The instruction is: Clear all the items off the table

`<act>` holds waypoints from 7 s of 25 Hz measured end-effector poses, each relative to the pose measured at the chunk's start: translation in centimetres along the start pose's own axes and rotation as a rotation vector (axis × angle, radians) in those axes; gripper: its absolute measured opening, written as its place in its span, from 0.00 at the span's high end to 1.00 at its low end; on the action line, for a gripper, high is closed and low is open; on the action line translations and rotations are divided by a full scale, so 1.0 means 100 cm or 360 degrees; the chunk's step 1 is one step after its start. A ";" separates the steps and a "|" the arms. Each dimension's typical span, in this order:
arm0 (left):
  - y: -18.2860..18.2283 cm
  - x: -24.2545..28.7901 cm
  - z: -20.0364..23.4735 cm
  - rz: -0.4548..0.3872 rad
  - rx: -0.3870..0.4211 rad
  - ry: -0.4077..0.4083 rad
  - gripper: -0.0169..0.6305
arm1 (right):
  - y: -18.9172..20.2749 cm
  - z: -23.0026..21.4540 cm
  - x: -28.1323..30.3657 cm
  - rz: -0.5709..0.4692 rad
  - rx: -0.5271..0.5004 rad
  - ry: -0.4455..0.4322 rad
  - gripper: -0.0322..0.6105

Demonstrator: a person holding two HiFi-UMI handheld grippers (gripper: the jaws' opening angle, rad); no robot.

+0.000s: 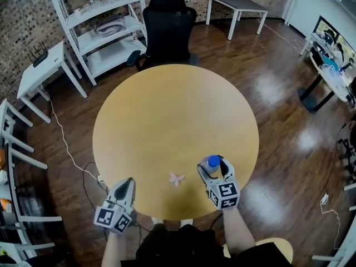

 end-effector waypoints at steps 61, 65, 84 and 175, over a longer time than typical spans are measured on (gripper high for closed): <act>0.135 -0.029 -0.656 0.0390 0.0086 0.2868 0.99 | 0.254 0.166 -0.745 -0.0381 0.0794 0.2806 0.39; 0.143 -0.010 -0.672 0.0433 0.0124 0.2872 0.99 | 0.265 0.164 -0.738 -0.0375 0.0872 0.2847 0.39; 0.245 -0.010 -0.649 0.0962 0.0448 0.2881 0.99 | 0.373 0.149 -0.694 -0.0194 0.1207 0.2998 0.39; 0.101 0.005 -0.575 0.0238 0.0016 0.2357 0.99 | 0.218 0.108 -0.724 -0.0668 0.0401 0.2874 0.95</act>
Point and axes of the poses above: the fingertips, and each gripper's own axes: x forward along the fingers, z to its left, y out of its underside, the point moved 10 cm from there along -x, backward along the fingers, and after that the axes turned 2 degrees about x, right-handed, at the moved point
